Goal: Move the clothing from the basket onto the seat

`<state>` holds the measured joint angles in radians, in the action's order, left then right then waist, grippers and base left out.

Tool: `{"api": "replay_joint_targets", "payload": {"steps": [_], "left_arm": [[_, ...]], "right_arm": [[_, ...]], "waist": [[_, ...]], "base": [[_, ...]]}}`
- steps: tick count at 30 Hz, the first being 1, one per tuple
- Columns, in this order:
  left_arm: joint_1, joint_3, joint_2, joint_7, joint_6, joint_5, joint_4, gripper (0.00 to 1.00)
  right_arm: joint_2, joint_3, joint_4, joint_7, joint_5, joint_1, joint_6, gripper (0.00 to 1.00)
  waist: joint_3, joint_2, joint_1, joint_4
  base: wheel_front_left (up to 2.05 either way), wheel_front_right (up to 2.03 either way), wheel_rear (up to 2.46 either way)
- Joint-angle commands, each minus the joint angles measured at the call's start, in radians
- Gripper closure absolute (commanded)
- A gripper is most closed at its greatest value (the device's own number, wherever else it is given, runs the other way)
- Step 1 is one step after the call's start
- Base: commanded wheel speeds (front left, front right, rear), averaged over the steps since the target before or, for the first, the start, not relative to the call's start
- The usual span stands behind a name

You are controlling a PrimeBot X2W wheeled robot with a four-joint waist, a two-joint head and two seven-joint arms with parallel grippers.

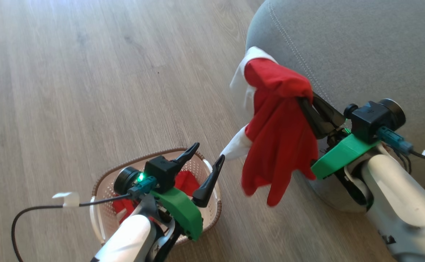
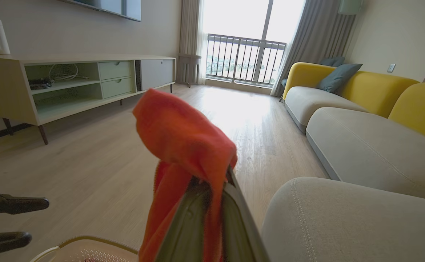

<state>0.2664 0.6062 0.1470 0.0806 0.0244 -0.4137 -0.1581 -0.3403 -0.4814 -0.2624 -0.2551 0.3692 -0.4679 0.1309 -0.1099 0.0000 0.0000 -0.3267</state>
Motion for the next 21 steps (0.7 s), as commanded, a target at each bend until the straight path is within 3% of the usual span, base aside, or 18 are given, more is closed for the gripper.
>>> {"api": "replay_joint_targets", "payload": {"steps": [1, 8, 12, 21], "left_arm": [[0.051, -0.031, -0.001, 0.008, 0.003, 0.005, 0.028, 0.00], [0.089, -0.029, 0.001, 0.002, -0.005, 0.017, 0.038, 0.00], [0.136, -0.023, 0.003, -0.011, -0.007, 0.037, 0.055, 0.00], [0.226, -0.034, 0.030, 0.004, -0.009, 0.080, 0.056, 0.00]], "right_arm": [[-0.009, 0.007, 0.039, -0.007, 0.000, 0.003, 0.000, 1.00], [0.004, 0.096, 0.028, -0.007, 0.066, -0.061, 0.000, 1.00], [-0.006, 0.216, -0.012, -0.007, 0.128, -0.192, 0.000, 1.00], [-0.117, 0.435, -0.176, -0.007, 0.125, -0.569, 0.000, 1.00]], "waist": [[-0.010, 0.0000, 0.0000, -0.003], [-0.125, 0.0000, 0.0000, 0.006], [-0.250, 0.0000, 0.0000, 0.022], [-0.422, 0.0000, 0.0000, 0.083]], "base": [[0.00, 0.00, 0.00], [0.00, 0.00, 0.00], [0.00, 0.00, 0.00], [0.00, 0.00, 0.00]]}}
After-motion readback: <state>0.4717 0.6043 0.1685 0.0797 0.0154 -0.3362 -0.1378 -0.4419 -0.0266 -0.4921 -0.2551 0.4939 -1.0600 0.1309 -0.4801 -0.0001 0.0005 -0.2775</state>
